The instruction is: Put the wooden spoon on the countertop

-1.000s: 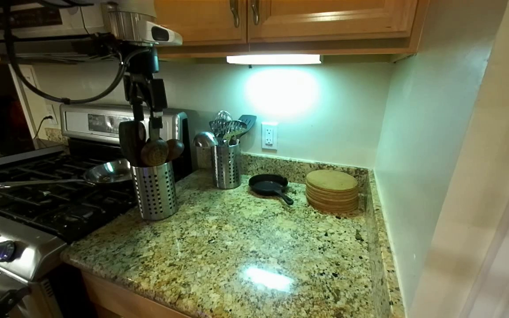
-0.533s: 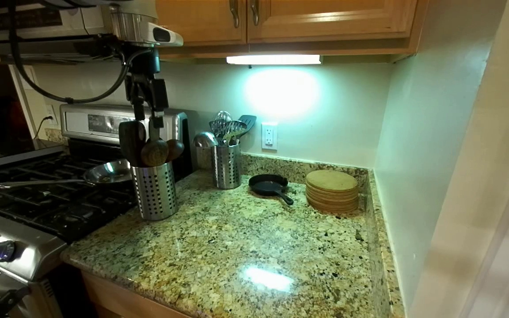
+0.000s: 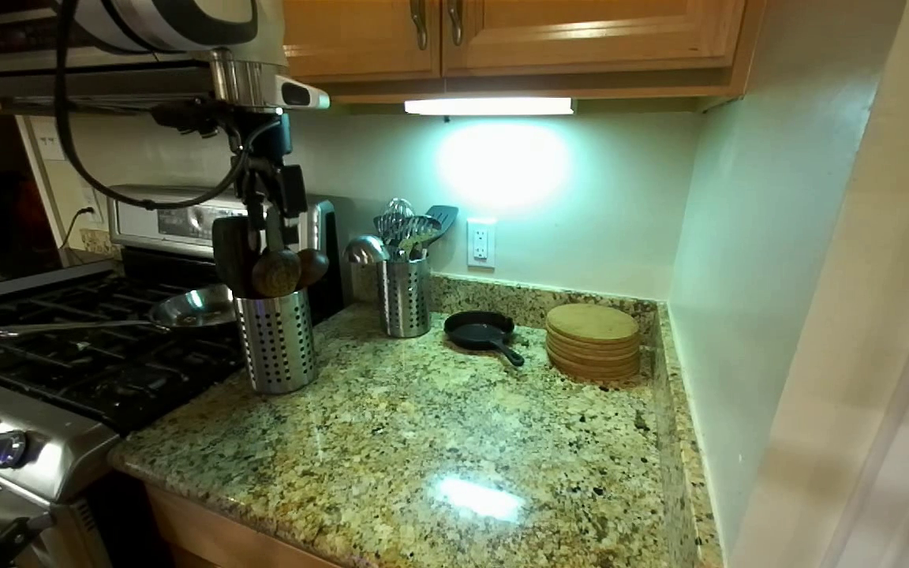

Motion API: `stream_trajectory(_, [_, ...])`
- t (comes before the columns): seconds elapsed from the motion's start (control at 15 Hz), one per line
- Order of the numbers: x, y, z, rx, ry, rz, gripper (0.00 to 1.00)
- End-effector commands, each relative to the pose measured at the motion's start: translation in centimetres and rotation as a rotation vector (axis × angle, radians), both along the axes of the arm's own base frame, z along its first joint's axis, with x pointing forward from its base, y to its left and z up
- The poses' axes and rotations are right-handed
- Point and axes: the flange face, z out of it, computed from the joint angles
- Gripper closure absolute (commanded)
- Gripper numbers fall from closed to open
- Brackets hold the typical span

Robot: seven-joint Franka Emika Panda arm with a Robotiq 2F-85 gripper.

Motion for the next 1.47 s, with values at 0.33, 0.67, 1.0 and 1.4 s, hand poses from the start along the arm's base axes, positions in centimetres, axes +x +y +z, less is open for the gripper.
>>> stream_trajectory(0.33, [4.3, 0.9, -3.8, 0.021, 0.027, 0.002, 0.00])
stream_trajectory(0.67, [5.4, 0.8, -4.7, 0.035, 0.048, 0.005, 0.00])
stream_trajectory(1.0, [5.6, 0.9, -5.1, 0.048, 0.068, 0.008, 0.46])
stream_trajectory(1.4, [5.4, 1.0, -5.5, 0.082, 0.090, 0.001, 0.86])
